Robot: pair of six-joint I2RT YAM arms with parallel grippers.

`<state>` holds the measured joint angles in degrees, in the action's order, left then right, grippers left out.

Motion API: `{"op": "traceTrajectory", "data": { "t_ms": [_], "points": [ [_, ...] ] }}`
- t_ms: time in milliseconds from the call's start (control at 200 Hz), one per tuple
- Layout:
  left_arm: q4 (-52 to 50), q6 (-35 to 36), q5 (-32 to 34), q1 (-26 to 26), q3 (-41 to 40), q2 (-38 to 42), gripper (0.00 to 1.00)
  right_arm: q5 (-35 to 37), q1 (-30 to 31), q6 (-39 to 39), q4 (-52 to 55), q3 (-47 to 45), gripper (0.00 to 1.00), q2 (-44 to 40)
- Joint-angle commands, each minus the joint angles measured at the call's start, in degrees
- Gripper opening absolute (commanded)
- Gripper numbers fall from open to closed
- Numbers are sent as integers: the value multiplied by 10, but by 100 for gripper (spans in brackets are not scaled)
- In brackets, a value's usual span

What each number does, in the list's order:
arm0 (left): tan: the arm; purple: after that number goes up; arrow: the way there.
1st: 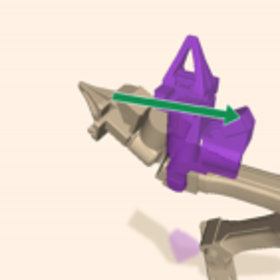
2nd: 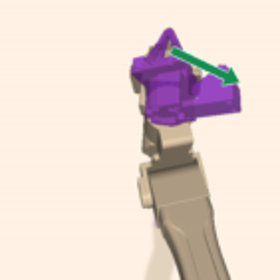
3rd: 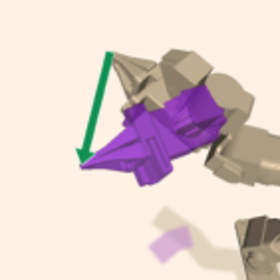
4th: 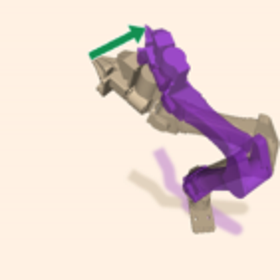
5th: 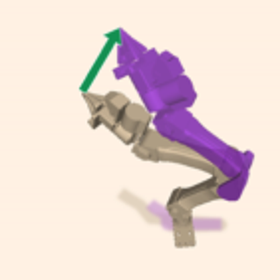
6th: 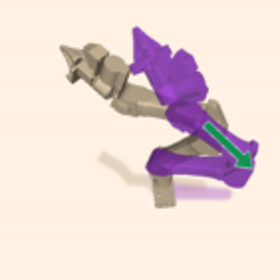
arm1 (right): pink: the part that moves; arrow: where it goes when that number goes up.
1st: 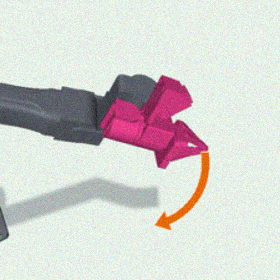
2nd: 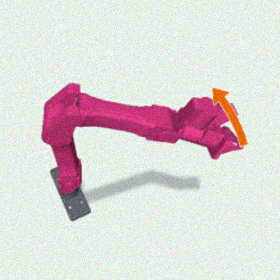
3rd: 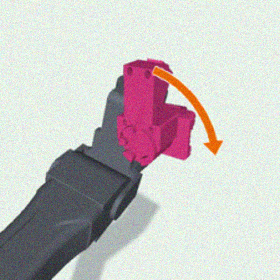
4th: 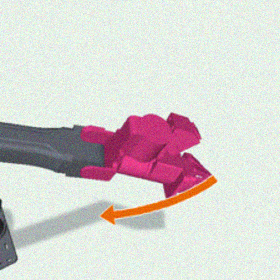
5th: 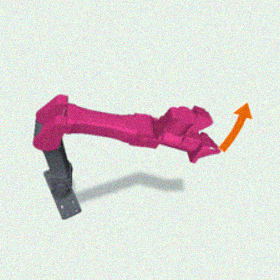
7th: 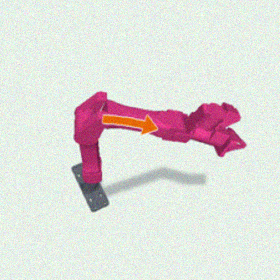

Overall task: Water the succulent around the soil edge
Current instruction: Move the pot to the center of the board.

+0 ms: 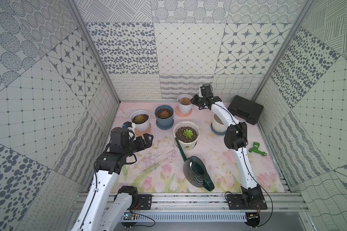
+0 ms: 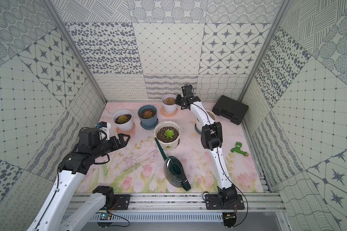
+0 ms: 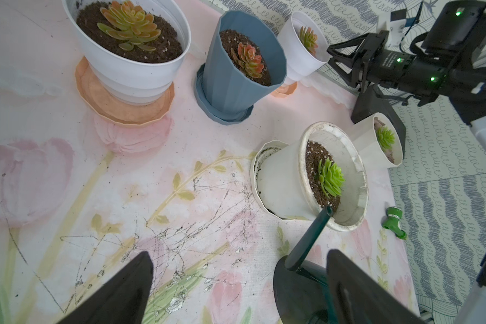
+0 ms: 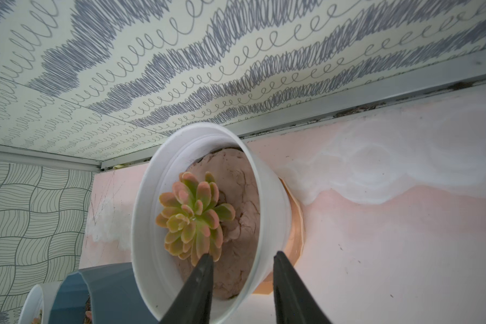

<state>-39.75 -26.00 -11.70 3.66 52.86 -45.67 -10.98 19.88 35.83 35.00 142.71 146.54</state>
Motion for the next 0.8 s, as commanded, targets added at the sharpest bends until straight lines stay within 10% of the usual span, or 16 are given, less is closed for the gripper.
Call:
{"op": "traceTrajectory", "data": {
  "t_ms": [0,795],
  "points": [
    [-2,1,-12,-3,-2,3,100,-8,-1,14,-3,19,37,15],
    [-3,0,-19,-3,-3,6,99,19,-1,-34,108,65,0,1]
  ]
}}
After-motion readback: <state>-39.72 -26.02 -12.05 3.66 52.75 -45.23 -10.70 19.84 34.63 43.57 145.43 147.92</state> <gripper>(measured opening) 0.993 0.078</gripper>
